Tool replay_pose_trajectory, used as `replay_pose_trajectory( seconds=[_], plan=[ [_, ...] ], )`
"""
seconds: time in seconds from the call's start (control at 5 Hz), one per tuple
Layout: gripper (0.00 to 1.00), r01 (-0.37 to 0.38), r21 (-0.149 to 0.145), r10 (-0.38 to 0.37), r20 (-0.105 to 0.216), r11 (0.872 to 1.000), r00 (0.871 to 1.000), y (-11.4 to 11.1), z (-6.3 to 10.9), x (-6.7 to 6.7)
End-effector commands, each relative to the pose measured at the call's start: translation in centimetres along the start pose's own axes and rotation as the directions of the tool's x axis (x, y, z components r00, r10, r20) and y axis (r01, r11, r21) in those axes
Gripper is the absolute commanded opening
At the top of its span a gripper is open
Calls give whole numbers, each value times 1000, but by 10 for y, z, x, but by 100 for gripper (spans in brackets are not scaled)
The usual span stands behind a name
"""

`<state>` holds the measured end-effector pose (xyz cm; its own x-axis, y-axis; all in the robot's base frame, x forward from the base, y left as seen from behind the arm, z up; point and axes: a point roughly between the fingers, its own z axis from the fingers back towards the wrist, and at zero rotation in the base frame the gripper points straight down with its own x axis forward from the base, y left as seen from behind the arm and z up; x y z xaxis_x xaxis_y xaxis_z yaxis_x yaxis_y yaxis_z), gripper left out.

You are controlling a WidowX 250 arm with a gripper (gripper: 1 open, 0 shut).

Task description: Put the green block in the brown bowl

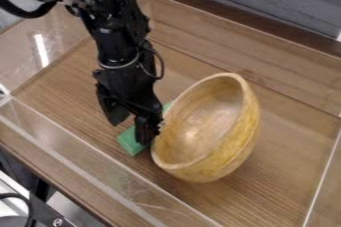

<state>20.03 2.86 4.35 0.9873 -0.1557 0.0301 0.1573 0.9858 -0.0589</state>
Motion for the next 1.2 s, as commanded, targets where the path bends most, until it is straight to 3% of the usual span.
replay_pose_trajectory(
  seconds=[0.0, 0.8, 1.0],
  plan=[
    [100, -6, 3, 6, 26, 1000, 1000, 3, 3, 4],
    [100, -9, -9, 10, 38, 1000, 999, 5, -8, 5],
    [0, -14, -15, 15, 38, 1000, 999, 6, -12, 4]
  ],
)
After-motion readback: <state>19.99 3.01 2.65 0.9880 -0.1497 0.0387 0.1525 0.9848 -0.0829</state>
